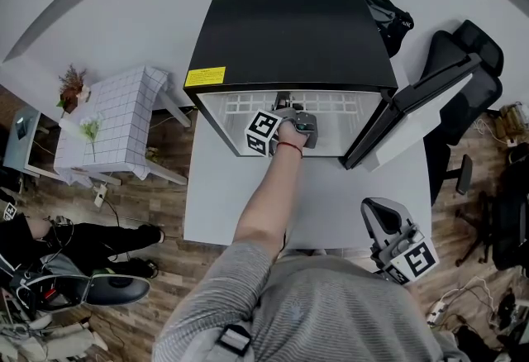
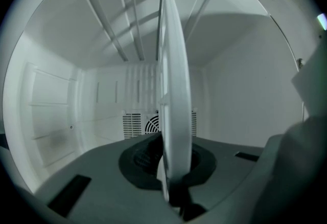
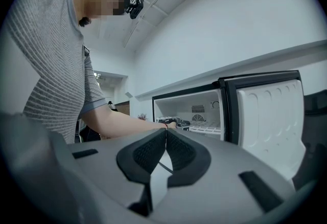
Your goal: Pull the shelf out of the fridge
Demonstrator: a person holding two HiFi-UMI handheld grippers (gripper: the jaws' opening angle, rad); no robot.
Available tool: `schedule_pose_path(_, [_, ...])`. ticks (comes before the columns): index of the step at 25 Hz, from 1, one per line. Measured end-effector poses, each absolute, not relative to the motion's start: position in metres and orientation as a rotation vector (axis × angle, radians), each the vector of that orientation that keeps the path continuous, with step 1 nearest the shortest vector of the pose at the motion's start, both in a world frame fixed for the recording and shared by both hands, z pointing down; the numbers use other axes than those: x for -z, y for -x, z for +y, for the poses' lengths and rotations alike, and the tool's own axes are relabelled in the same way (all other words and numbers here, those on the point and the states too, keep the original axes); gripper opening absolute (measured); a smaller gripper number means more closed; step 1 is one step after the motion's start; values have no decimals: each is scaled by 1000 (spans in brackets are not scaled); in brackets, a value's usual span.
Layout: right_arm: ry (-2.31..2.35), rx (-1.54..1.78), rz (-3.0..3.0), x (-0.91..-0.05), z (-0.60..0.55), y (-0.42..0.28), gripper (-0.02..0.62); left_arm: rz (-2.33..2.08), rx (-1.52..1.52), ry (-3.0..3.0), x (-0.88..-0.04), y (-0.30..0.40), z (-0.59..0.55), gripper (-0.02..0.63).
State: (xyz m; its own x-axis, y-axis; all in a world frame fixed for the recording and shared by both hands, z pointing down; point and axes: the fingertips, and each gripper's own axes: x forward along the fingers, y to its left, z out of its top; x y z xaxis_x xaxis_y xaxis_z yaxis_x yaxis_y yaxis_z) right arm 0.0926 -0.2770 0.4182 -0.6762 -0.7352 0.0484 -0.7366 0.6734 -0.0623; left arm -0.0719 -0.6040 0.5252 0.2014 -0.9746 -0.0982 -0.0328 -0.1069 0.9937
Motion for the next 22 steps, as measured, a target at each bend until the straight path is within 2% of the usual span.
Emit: schedule_pose_path(22, [-1309,-97,-2856,-411,-266,-94,12,-1005,1121,-1357,-529,72,-604,31])
